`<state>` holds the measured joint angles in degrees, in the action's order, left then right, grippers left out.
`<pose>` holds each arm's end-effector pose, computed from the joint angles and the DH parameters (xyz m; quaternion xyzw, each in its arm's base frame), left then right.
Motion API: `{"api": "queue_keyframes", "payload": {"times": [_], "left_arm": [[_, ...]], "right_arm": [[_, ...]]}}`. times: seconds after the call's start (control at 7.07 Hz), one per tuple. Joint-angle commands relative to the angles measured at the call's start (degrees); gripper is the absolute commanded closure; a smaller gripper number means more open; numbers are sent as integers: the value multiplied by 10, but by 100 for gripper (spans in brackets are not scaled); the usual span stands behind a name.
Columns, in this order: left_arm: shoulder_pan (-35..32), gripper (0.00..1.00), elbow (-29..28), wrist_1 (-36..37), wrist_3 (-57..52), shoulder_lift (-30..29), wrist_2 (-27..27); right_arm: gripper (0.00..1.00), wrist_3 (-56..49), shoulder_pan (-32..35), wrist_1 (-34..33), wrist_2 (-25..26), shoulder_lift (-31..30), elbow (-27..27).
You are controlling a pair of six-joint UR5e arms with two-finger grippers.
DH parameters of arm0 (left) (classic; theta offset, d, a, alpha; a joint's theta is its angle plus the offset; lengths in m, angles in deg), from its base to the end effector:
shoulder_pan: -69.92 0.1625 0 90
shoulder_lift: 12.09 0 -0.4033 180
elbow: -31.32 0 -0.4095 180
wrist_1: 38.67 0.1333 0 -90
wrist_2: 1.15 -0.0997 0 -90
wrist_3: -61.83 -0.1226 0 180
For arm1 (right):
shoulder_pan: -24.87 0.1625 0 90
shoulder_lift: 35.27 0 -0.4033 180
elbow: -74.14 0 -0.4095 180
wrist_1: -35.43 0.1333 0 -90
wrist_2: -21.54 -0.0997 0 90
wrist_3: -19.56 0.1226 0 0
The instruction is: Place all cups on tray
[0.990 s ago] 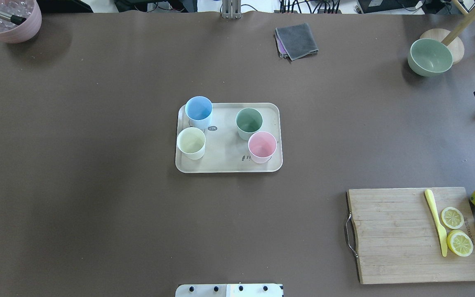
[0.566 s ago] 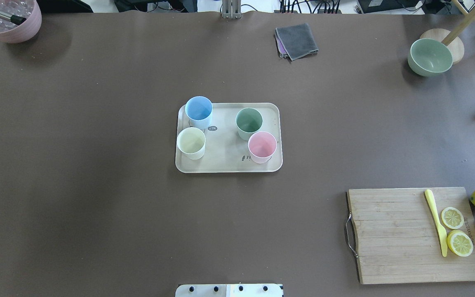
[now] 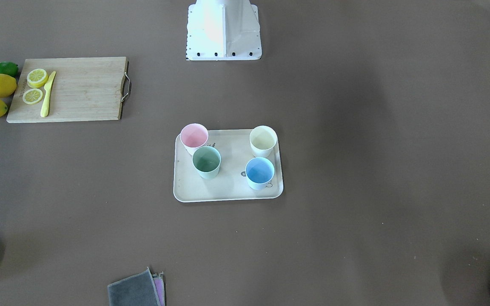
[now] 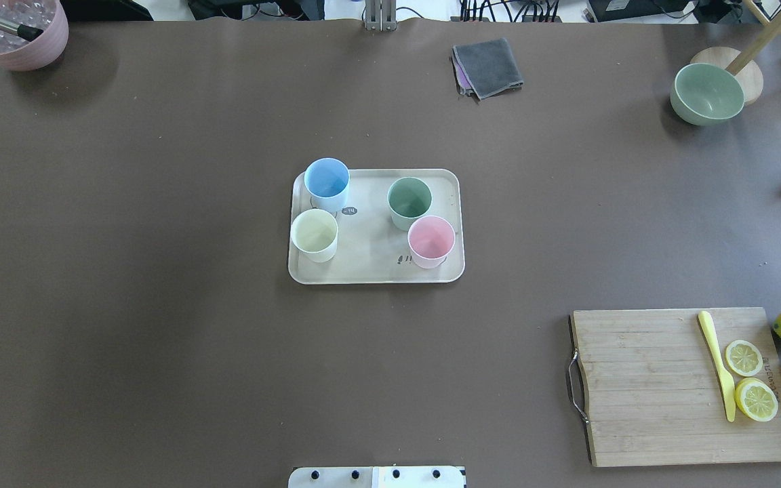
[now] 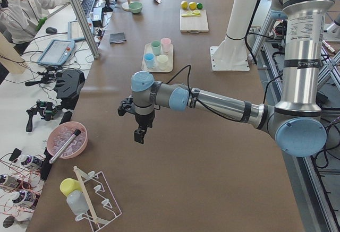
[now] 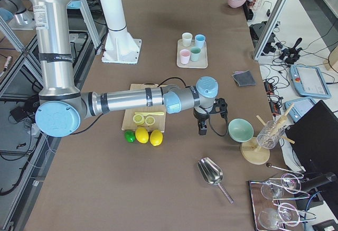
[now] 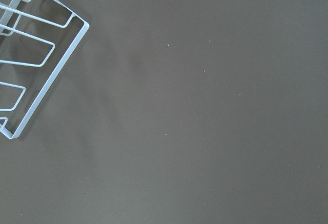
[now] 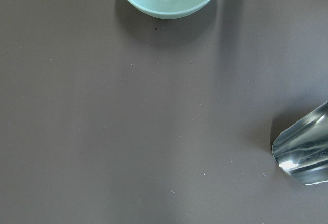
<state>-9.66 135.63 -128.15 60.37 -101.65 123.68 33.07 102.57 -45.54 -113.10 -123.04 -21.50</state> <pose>0.0309 -0.5177 0.5425 0.0874 0.3050 0.1327 0.9390 -0.0694 -0.5397 0.5639 0.0486 -0.3965 -0.0461 0.9156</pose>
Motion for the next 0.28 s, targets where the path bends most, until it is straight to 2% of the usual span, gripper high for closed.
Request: {"api": "queue_keyframes", "payload": {"times": [0.0, 0.14], "left_arm": [[0, 2, 7, -1, -2, -9, 3], [0, 2, 17, -3, -2, -9, 4]], "right_arm": [[0, 0, -1, -1, 7, -4, -6], [0, 0, 1, -1, 7, -6, -9]]}}
